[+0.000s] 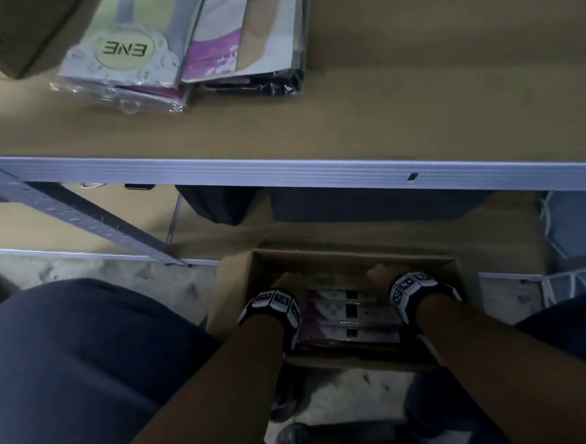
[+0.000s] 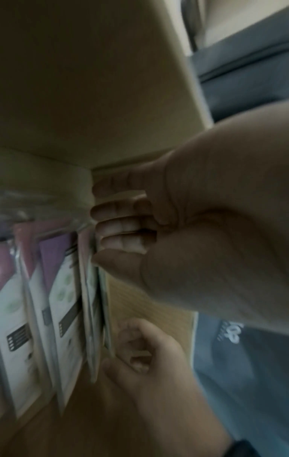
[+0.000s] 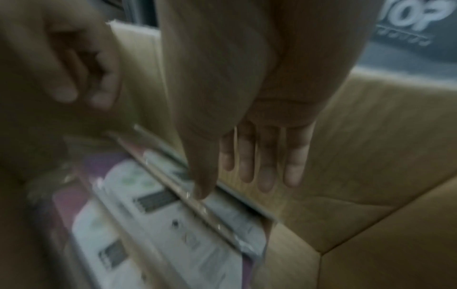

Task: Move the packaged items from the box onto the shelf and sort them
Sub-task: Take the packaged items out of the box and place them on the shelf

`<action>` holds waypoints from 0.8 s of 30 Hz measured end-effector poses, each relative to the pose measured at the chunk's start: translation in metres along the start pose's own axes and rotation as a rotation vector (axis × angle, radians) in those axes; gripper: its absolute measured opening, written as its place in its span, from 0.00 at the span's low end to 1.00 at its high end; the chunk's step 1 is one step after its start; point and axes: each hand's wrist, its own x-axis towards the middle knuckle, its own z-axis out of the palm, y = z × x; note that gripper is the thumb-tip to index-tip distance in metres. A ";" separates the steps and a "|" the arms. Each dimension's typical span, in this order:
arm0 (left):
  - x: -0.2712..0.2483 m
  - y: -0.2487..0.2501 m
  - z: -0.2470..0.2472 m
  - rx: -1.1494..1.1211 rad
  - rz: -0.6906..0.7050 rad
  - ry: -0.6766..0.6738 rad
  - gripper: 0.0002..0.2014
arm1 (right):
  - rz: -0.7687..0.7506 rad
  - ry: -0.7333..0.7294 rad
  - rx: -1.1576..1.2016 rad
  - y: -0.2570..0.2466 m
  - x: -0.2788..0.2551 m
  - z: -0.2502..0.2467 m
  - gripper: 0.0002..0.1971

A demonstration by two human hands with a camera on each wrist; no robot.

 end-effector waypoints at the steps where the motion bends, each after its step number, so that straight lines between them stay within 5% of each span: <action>1: 0.014 -0.005 0.007 -0.003 0.005 0.001 0.31 | -0.004 -0.007 -0.039 -0.001 -0.002 0.000 0.26; 4: 0.027 -0.007 0.012 0.007 -0.013 -0.032 0.35 | -0.045 -0.002 -0.113 -0.003 -0.006 0.002 0.32; 8: 0.009 0.007 -0.005 -0.028 -0.027 -0.001 0.23 | -0.057 0.032 -0.160 -0.005 -0.001 0.003 0.21; 15: 0.069 -0.028 0.034 -0.073 0.024 -0.072 0.23 | -0.064 0.016 -0.183 -0.018 0.002 -0.003 0.18; 18: 0.020 -0.008 0.001 0.015 0.017 -0.071 0.22 | -0.063 0.027 -0.151 -0.022 0.003 -0.006 0.16; 24: 0.018 -0.010 0.004 -0.093 -0.051 -0.019 0.20 | -0.059 0.085 -0.155 -0.024 -0.007 -0.016 0.14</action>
